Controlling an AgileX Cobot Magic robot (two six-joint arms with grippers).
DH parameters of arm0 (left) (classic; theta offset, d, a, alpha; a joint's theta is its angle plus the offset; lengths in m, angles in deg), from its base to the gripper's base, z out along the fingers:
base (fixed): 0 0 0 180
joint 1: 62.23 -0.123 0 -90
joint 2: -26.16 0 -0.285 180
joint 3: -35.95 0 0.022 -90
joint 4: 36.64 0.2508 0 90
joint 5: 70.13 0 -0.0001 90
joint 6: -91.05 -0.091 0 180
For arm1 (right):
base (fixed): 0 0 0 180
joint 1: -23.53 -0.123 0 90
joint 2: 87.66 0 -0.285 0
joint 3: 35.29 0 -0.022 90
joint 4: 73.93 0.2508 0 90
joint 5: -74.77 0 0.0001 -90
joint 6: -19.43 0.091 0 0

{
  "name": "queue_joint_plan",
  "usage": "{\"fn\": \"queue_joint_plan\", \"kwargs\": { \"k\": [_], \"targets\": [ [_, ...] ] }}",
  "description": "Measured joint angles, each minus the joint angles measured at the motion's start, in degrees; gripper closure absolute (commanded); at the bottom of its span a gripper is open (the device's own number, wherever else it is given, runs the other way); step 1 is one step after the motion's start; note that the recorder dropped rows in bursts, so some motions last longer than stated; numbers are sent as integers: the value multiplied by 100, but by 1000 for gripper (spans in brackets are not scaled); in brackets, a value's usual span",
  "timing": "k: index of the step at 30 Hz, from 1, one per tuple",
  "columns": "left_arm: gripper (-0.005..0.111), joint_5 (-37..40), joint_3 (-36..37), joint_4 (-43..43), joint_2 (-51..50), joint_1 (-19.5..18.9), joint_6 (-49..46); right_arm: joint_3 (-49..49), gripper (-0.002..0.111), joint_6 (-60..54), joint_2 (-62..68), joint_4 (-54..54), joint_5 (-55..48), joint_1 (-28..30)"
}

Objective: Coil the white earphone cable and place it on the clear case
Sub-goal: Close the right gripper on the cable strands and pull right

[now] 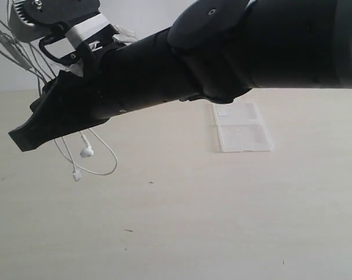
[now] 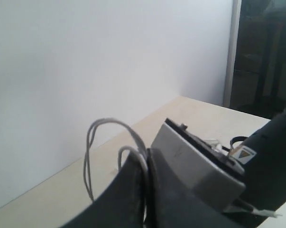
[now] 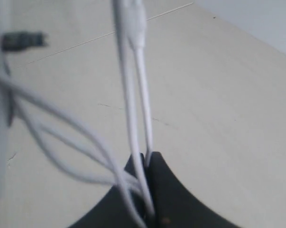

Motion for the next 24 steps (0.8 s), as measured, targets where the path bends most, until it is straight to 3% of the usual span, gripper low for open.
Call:
{"fn": "queue_joint_plan", "kwargs": {
  "k": [11,15,24],
  "targets": [
    [107,874,111,0,65,0,27,0,108,1976,-501,-2055,-214,0],
    [107,1094,258,-12,85,-224,27,0,108,2531,-716,-2612,-323,0],
    [107,967,622,-12,85,-791,27,0,108,2740,-1124,-2759,-587,0]
  ]
}}
